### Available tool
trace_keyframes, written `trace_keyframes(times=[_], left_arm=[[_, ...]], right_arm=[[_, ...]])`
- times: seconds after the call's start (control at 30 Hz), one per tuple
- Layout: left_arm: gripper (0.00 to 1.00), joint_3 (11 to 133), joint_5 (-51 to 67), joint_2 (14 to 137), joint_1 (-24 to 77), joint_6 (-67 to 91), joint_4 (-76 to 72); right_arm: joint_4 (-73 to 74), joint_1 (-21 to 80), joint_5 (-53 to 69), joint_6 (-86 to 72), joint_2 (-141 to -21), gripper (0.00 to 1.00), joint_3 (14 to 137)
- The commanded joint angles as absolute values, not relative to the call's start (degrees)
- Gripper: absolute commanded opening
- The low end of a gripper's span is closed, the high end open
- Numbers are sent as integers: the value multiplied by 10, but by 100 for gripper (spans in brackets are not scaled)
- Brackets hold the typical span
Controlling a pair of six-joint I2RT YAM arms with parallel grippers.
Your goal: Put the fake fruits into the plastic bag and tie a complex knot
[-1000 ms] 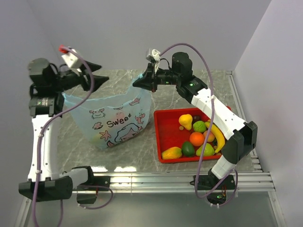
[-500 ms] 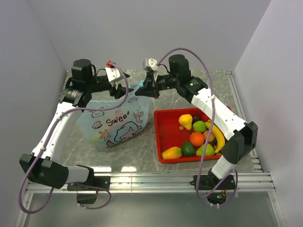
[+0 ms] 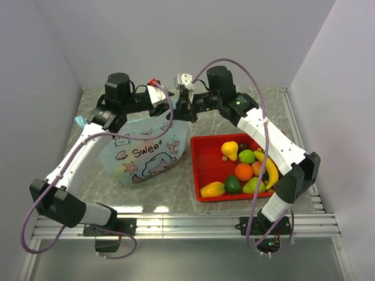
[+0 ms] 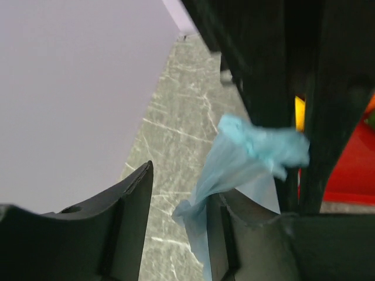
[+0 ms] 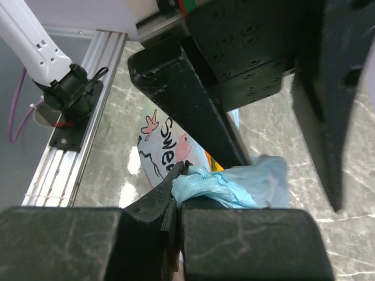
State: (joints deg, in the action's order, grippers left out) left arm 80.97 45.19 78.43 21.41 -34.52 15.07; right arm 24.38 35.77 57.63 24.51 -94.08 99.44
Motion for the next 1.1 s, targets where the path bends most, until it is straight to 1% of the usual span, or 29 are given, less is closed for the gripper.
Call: trace_keyframes(times=[0.0, 0.07, 0.13, 0.17, 0.23, 0.27, 0.33, 0.37, 0.4, 0.43, 0.47, 0.5, 0.53, 0.57, 0.6, 0.63, 0.67, 0.73, 0.77, 0.8, 0.83, 0.93, 0.97, 1.0, 1.07], left_arm=[[44, 807, 424, 772, 225, -315, 67], [45, 804, 441, 764, 225, -299, 52], [45, 795, 464, 752, 225, -261, 33], [45, 788, 468, 747, 225, -249, 16], [47, 785, 477, 737, 226, -227, 11], [48, 785, 478, 737, 228, -227, 16], [48, 786, 474, 734, 232, -235, 35], [47, 784, 472, 733, 233, -237, 39], [45, 782, 470, 732, 234, -236, 41], [35, 781, 467, 731, 234, -233, 41], [30, 783, 467, 732, 235, -229, 41], [24, 784, 468, 733, 235, -225, 43], [11, 785, 466, 731, 235, -212, 38], [5, 781, 462, 730, 234, -205, 31], [0, 777, 458, 725, 234, -192, 24], [1, 773, 456, 722, 234, -186, 11], [0, 768, 447, 720, 235, -178, 6], [0, 769, 446, 717, 235, -169, 8], [0, 770, 447, 715, 235, -165, 10], [1, 769, 449, 713, 235, -157, 6], [0, 769, 450, 713, 234, -137, 4], [0, 773, 445, 713, 234, -95, 4], [0, 773, 445, 715, 234, -87, 0], [0, 771, 444, 715, 235, -80, -20], [1, 767, 439, 715, 235, -55, -32]], right_arm=[[250, 365, 568, 251, -937, 0, 1022], [243, 364, 563, 237, -939, 1, 1020], [229, 364, 537, 209, -939, 4, 1017], [218, 363, 529, 200, -940, 7, 1019], [212, 362, 509, 176, -945, 11, 1027], [207, 359, 502, 164, -947, 15, 1031], [198, 356, 494, 126, -949, 18, 1040], [194, 352, 493, 119, -949, 22, 1043], [193, 351, 494, 113, -949, 27, 1048], [192, 349, 492, 105, -947, 33, 1049], [198, 347, 489, 106, -941, 39, 1049], [203, 342, 483, 110, -936, 43, 1043], [207, 338, 479, 117, -932, 48, 1038], [218, 333, 472, 121, -919, 57, 1032], [219, 317, 467, 122, -914, 61, 1016], [218, 308, 462, 118, -901, 64, 1008], [214, 294, 468, 117, -895, 74, 1001], [200, 260, 482, 113, -882, 84, 971], [169, 250, 494, 109, -870, 91, 956], [140, 241, 524, 99, -862, 92, 914], [61, 226, 543, 67, -848, 92, 890], [-60, 221, 619, 20, -832, 93, 805], [-148, 228, 633, 7, -830, 94, 785], [-182, 231, 639, 1, -829, 94, 754], [-243, 242, 660, 1, -828, 95, 735]])
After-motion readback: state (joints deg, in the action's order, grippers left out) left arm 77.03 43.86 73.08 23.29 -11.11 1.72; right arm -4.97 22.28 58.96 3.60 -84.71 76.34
